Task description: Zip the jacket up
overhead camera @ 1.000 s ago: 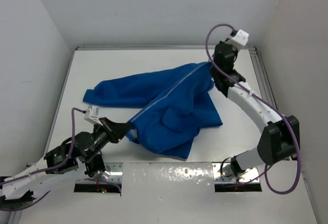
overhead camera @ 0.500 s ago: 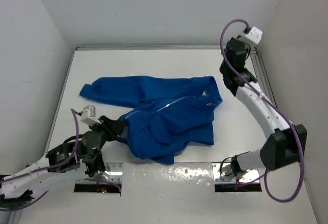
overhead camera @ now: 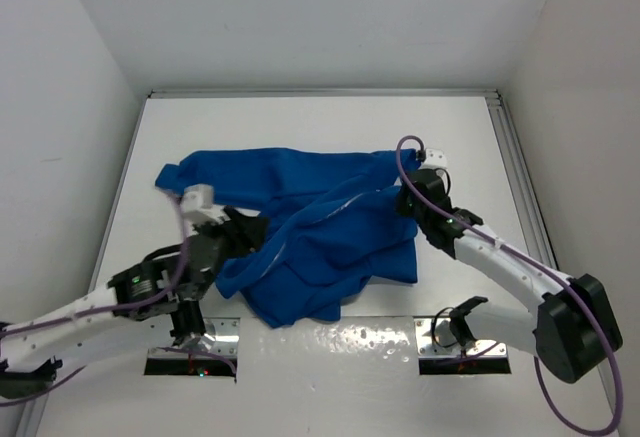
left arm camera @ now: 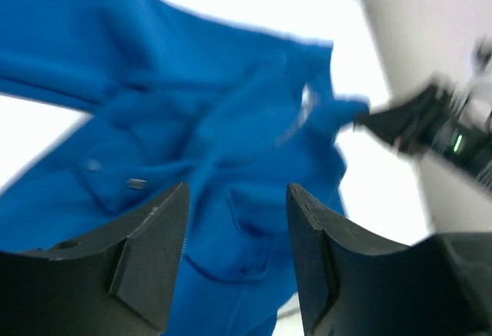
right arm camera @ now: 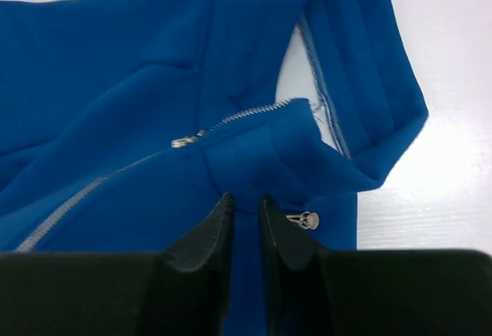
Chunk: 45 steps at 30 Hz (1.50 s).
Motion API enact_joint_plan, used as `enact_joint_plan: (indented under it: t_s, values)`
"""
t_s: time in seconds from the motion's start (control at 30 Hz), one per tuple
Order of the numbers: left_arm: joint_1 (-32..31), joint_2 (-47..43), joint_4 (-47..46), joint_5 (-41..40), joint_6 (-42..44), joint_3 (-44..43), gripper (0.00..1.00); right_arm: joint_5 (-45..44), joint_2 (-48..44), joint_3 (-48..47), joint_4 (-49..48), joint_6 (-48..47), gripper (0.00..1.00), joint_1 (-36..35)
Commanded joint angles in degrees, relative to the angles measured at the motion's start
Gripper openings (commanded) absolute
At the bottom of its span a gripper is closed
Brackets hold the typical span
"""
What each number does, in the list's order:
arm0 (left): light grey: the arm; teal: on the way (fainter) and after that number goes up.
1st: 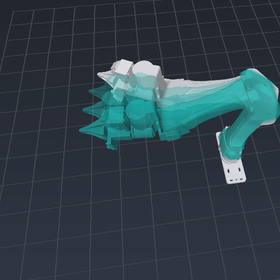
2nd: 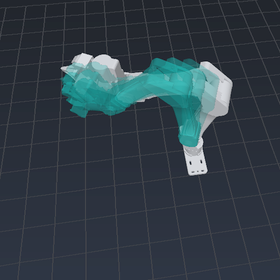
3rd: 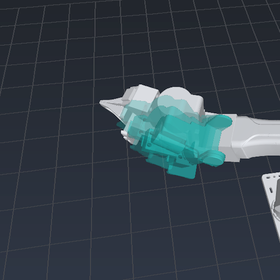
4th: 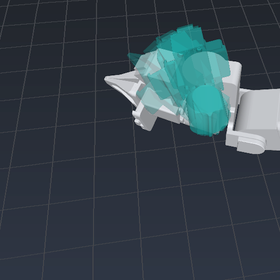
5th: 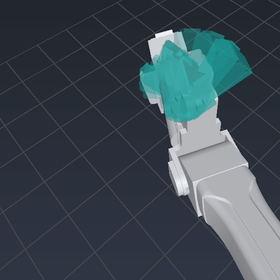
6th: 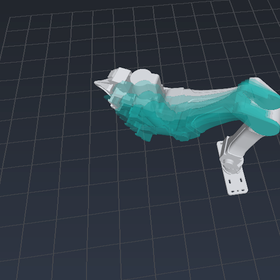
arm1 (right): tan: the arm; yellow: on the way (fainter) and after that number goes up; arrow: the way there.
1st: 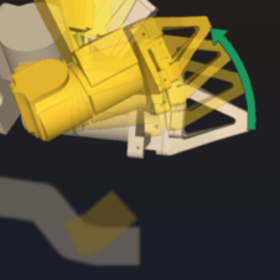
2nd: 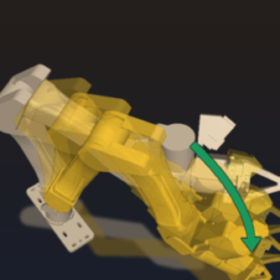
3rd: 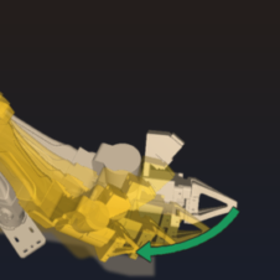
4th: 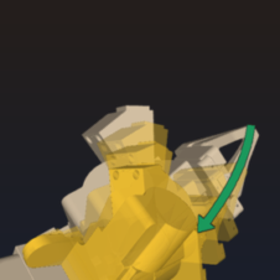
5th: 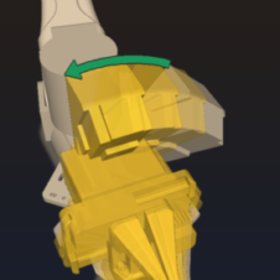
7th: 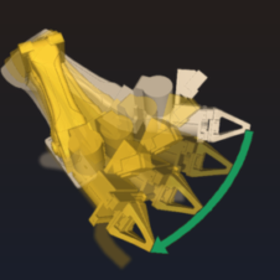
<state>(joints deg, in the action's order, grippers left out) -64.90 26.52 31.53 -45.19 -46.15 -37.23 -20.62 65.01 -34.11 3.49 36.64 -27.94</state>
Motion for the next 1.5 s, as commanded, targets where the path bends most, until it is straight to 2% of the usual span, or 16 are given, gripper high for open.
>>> enact_joint_plan:
  t_s: [0.0,0.07,0.17,0.23,0.43,0.47,0.57,0.63,0.73,0.77,0.87,0.97,1.07,1.2,1.3,1.47]
  values:
    - [-0.22,14.84,-10.85,9.66,5.98,-2.31,0.51,-4.15,1.34,-0.17,-1.55,2.28,0.22,0.08]
    - [-0.31,22.24,-18.11,11.87,8.7,-3.2,0.52,-5.91,2.3,3.07,-3.13,5.35,0.26,0.17]
    - [-0.22,30.91,-25.53,13.98,12.12,-4.85,0.54,-8.3,2.75,10.6,-5.66,10.97,0.25,0.35]
    - [-0.22,38.47,-25.81,14.51,14.49,-9.93,0.54,-7.6,2.49,14.03,-7.08,13.97,0.24,0.35]
    - [2.06,51.06,-29.68,18.46,18.02,-17.43,0.55,-6.28,-3.99,20.92,-6.92,17.41,0.23,0.35]
    - [2.32,52.04,-32.99,19.43,18.81,-17.52,0.55,-6.01,-5.32,21.01,-6.22,17.15,0.23,0.35]
    - [2.94,56.61,-35.74,23.47,20.48,-18.66,0.55,-4.43,-11.65,18.56,-1.49,14.43,0.24,0.35]
    - [3.03,60.11,-36.27,21.82,22.06,-20.15,0.54,-3.47,-14.72,15.76,0.81,12.67,0.24,0.43]
    - [4.95,64.16,-37.59,19.0,22.42,-21.39,0.54,-1.09,-16.94,11.53,1.08,10.29,0.06,0.52]
    - [5.66,65.05,-37.59,19.35,22.68,-22.0,0.54,-0.83,-15.37,10.13,1.08,8.9,0.0,0.52]
    - [7.24,67.52,-37.5,17.77,24.26,-24.55,0.53,0.06,-8.28,4.41,-0.76,5.21,0.0,0.7]
    - [9.18,69.01,-38.3,21.27,25.76,-27.09,0.52,0.23,0.94,-3.48,-1.12,2.48,0.02,1.31]
    - [9.97,70.33,-37.85,21.54,26.81,-28.51,0.52,-0.47,7.03,-4.65,-1.37,2.82,0.05,2.36]
    - [11.38,71.99,-38.3,26.37,27.87,-29.82,0.52,-0.91,7.68,1.04,-3.48,5.8,0.07,2.98]
    - [12.08,75.76,-37.78,32.08,29.71,-31.75,0.51,-0.12,3.04,10.0,-10.15,10.02,0.07,2.98]
    - [12.17,82.28,-35.92,40.08,31.91,-35.97,0.48,-0.73,-2.25,18.1,-11.75,12.84,0.06,2.98]
